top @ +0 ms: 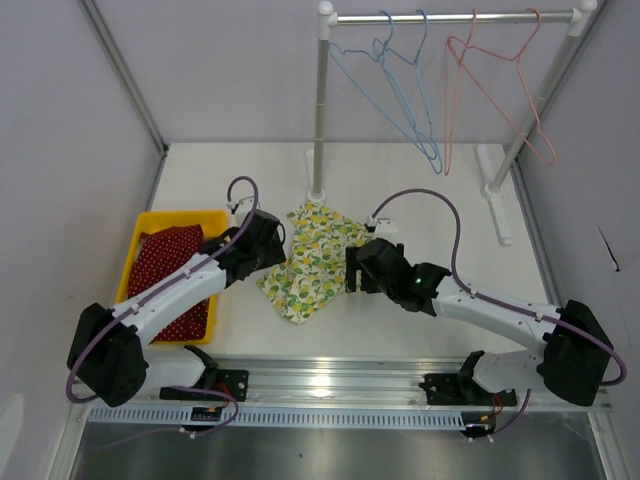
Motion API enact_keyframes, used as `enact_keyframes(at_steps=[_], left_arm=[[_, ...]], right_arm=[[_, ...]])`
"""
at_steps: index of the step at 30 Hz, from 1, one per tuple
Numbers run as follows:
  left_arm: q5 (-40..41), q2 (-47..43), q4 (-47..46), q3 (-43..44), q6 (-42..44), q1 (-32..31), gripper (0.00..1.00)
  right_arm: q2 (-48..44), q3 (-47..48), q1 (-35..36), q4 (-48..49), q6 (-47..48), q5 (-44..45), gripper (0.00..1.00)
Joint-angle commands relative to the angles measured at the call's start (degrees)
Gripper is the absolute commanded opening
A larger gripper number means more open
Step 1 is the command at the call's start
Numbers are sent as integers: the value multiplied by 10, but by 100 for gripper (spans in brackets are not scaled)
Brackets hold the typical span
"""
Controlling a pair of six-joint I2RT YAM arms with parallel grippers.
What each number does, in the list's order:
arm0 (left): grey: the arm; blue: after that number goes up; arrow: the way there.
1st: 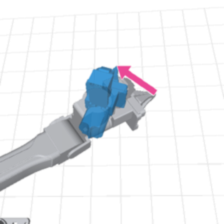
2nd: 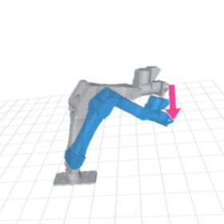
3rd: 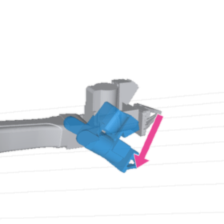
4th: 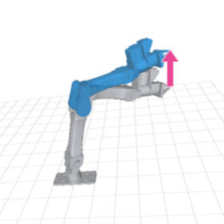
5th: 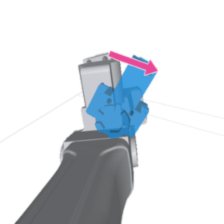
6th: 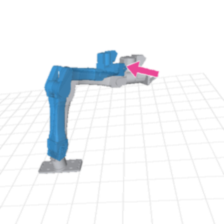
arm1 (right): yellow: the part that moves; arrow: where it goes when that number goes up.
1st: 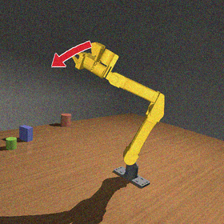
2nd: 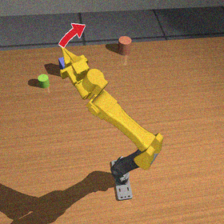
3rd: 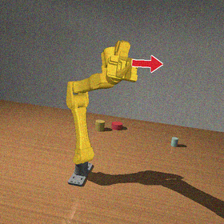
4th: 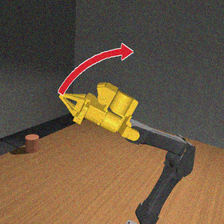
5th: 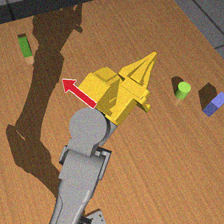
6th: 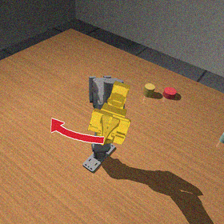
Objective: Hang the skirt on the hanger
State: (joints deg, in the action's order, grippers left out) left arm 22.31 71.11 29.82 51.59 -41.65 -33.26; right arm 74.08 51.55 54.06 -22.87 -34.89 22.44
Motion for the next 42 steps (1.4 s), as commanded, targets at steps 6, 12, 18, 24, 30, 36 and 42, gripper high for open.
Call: enact_keyframes(at_steps=[6,12,18,24,30,36,42], left_arm=[[47,103,-6,-30,-17,6,65],[63,157,-27,-24,-15,10,69],[25,190,-63,-46,-5,19,70],[-16,201,-100,-77,-5,20,63],[-57,207,-135,-95,-5,19,24],[-74,178,-136,-87,13,19,0],[-68,142,-108,-68,13,19,0]], right_arm=[[-21,-79,-16,85,-2,-7,84],[-17,-144,-59,182,31,-35,86],[11,-194,-128,338,61,-141,87],[92,-186,-141,429,55,-180,84],[141,-185,-148,475,33,-164,70],[102,-167,-156,388,26,-116,20],[17,-57,-220,119,68,-80,7]])
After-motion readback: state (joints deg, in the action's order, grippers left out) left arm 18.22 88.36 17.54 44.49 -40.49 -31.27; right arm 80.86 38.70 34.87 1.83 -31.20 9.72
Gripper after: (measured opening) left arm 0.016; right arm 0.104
